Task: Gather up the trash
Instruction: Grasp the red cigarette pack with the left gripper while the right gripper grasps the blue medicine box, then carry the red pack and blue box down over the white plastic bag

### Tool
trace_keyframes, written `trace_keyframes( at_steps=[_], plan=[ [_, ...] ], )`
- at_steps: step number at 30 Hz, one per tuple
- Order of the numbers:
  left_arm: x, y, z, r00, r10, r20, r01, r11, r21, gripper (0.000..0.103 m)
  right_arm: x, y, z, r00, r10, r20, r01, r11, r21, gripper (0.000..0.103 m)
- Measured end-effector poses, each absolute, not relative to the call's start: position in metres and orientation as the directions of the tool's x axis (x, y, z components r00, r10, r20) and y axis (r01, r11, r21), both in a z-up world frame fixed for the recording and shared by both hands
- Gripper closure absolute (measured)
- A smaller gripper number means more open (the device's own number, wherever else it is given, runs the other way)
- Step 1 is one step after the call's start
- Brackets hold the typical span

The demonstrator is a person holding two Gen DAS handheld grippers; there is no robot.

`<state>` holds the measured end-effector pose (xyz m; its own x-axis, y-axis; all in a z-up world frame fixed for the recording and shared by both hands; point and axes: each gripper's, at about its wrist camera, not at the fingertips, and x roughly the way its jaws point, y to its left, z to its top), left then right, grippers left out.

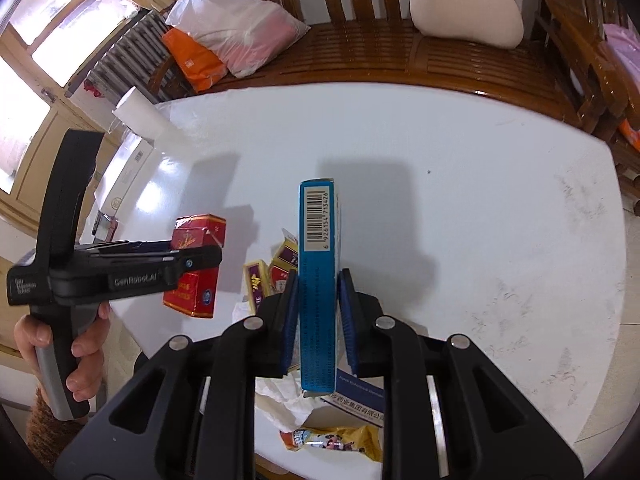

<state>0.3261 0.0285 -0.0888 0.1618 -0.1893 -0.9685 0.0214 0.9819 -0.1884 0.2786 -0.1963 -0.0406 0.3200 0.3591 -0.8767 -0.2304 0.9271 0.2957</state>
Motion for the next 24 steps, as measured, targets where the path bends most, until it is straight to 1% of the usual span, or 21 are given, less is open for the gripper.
trace_keyframes(
  at_steps=[12,24],
  plan=[
    [0.272,0.019,-0.030,0.234,-0.188,-0.954,0.150,0.976,-0.156,0.047,0.228,-0.182,-0.001,0.377,0.298,-0.877,-0.249,0.944,0.214,0.083],
    [0.208,0.018,-0.008,0.261,-0.189,-0.946,0.229,0.965,-0.130,0.047,0.159,-0.163,0.012,0.387,0.246,-0.889,-0.276,0.950,0.143,0.083]
  ],
)
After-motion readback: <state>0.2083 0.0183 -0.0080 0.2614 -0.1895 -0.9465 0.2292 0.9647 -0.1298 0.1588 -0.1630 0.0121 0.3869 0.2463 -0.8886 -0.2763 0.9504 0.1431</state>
